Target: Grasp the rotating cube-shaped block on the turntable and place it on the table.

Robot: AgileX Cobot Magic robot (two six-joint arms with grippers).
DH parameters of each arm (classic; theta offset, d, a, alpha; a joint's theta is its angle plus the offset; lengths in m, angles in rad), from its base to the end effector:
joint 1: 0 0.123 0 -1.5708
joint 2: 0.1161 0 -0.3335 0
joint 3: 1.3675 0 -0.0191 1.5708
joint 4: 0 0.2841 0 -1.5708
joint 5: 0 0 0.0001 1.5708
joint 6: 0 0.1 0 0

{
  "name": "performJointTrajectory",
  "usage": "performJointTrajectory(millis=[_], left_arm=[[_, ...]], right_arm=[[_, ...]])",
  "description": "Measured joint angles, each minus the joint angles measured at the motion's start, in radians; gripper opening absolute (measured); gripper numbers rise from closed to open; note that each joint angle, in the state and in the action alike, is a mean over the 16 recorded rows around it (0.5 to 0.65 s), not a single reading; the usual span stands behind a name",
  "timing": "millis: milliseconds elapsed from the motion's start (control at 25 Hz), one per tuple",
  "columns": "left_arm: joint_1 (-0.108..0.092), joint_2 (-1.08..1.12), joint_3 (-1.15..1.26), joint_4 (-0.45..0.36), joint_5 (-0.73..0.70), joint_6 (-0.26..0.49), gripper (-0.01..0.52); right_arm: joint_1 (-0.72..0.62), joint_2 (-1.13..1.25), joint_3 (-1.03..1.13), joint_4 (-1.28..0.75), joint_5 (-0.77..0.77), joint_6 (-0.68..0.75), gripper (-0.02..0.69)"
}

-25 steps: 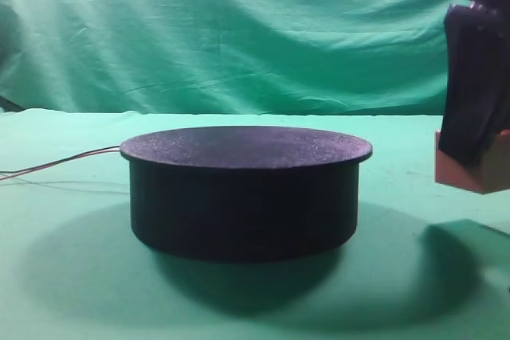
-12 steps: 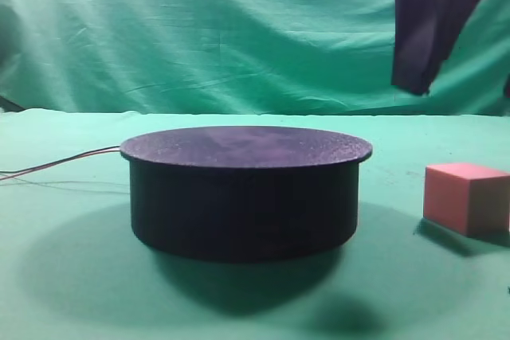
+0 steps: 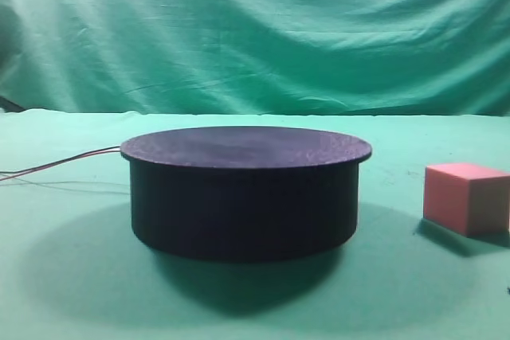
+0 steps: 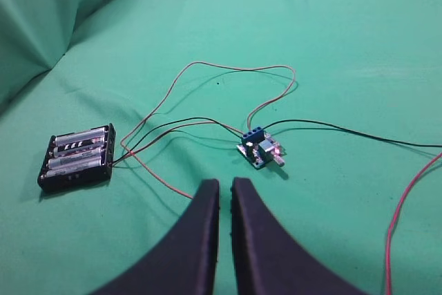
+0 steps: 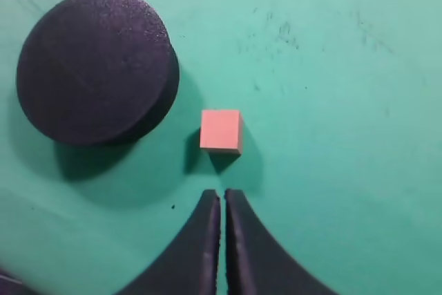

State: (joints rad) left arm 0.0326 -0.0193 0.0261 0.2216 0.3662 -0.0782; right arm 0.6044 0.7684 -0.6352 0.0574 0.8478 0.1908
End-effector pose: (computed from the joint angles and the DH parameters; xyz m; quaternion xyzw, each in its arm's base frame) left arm 0.0453 0.0094 0.1697 0.0148 0.7977 0.0800 0.5975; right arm 0.1094 0.0808 0.3091 -0.1831 0.9250 0.1530 0.2957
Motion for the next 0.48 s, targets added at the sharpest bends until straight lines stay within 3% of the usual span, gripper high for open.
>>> performJointTrajectory(millis=[480], left_arm=[[0.000, 0.000, 0.000, 0.000, 0.000, 0.000, 0.000]], right_arm=[[-0.102, -0.159, 0.146, -0.031, -0.257, -0.180, 0.000]])
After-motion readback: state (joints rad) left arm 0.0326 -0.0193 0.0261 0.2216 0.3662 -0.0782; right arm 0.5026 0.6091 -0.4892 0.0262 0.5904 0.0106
